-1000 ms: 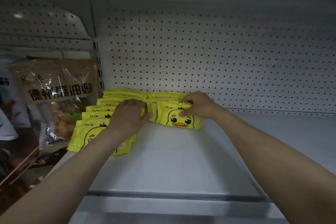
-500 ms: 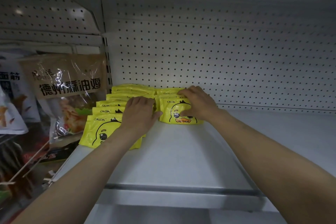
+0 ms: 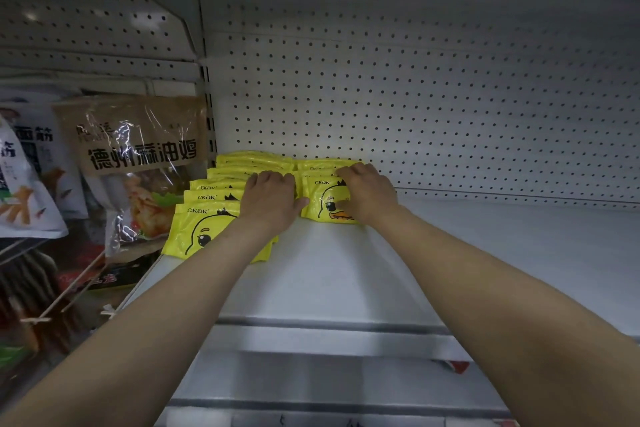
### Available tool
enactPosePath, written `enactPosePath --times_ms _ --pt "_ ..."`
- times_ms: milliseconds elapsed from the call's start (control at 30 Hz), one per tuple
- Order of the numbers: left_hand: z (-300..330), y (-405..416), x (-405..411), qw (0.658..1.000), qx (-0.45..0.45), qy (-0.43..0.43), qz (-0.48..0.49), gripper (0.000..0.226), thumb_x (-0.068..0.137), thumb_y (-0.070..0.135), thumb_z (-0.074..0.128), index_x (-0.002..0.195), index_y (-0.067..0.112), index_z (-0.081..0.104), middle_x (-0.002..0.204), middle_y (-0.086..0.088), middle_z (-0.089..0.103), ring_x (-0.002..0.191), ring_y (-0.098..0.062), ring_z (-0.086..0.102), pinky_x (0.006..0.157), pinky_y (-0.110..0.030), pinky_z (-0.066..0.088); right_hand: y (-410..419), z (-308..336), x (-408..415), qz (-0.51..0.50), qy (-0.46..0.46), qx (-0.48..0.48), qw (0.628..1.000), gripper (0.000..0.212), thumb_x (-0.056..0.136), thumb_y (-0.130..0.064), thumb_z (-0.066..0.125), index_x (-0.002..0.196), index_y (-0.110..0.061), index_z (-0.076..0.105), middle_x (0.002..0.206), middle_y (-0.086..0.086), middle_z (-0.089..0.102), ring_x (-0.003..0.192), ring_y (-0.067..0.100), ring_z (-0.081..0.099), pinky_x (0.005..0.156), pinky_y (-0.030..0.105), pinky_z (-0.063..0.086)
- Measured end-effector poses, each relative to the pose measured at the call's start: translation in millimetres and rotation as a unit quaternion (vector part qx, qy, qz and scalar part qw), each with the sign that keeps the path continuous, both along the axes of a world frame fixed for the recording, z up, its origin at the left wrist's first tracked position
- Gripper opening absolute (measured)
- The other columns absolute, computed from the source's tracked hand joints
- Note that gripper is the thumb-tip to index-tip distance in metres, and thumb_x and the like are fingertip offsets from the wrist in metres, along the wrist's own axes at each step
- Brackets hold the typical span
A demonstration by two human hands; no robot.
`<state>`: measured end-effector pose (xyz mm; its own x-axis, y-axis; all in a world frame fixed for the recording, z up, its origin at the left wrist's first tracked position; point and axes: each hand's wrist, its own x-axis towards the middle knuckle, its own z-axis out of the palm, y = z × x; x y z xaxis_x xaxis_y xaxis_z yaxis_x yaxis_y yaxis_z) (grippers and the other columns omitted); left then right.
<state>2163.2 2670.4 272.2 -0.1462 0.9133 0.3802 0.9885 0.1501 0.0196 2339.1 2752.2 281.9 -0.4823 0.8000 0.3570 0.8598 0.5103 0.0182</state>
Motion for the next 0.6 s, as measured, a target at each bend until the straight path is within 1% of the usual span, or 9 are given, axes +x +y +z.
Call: enactPosePath --times_ms 67,167,300,400,500,600 --pt "9 -7 5 1.000 -0.004 -0.017 0.007 0.053 0.094 0.053 0.043 0.128 0.013 0.050 0.130 -0.012 0.053 0.128 -0.031 0.039 0.110 -0.043 0.029 -9 7 3 -0.001 0.002 -0.005 1.000 0.067 0.083 -0.042 0.070 0.142 -0.021 0.044 0.139 0.004 0.047 0.129 0.025 0.040 0.095 0.040 0.043" --pt "25 -26 15 0.999 0.016 -0.046 0.022 0.054 0.093 0.050 0.049 0.132 0.012 0.047 0.131 -0.012 0.052 0.128 -0.032 0.041 0.108 -0.042 0.031 -27 26 9 0.018 0.010 0.005 1.000 0.062 0.086 -0.039 0.066 0.141 -0.019 0.044 0.139 0.007 0.047 0.130 0.026 0.040 0.096 0.040 0.043" --pt "47 -72 32 0.995 0.051 -0.080 0.039 0.053 0.088 0.038 0.062 0.131 0.011 0.047 0.128 -0.014 0.053 0.122 -0.034 0.045 0.096 -0.044 0.042 -66 56 19 0.062 0.043 0.033 0.997 0.058 0.089 -0.041 0.064 0.141 -0.021 0.046 0.140 0.006 0.047 0.132 0.026 0.039 0.100 0.041 0.042" --pt "60 -116 42 0.992 0.082 -0.084 0.055 0.051 0.085 0.031 0.068 0.128 0.011 0.049 0.125 -0.015 0.054 0.119 -0.036 0.048 0.092 -0.047 0.046 -104 76 27 0.102 0.062 0.041 0.992 0.057 0.090 -0.041 0.063 0.141 -0.022 0.046 0.142 0.006 0.047 0.133 0.026 0.038 0.101 0.042 0.042" --pt "63 -162 48 0.987 0.111 -0.090 0.078 0.052 0.084 0.032 0.070 0.128 0.012 0.050 0.126 -0.015 0.053 0.121 -0.035 0.047 0.092 -0.047 0.046 -143 84 33 0.137 0.074 0.046 0.987 0.055 0.090 -0.041 0.062 0.140 -0.023 0.048 0.142 0.005 0.047 0.133 0.026 0.039 0.100 0.042 0.042" --pt "55 -217 50 0.983 0.116 -0.090 0.114 0.052 0.084 0.036 0.067 0.127 0.012 0.050 0.126 -0.015 0.054 0.118 -0.035 0.047 0.091 -0.045 0.045 -188 80 35 0.178 0.077 0.044 0.980 0.052 0.090 -0.044 0.061 0.137 -0.024 0.050 0.139 0.005 0.049 0.131 0.027 0.042 0.101 0.040 0.041"
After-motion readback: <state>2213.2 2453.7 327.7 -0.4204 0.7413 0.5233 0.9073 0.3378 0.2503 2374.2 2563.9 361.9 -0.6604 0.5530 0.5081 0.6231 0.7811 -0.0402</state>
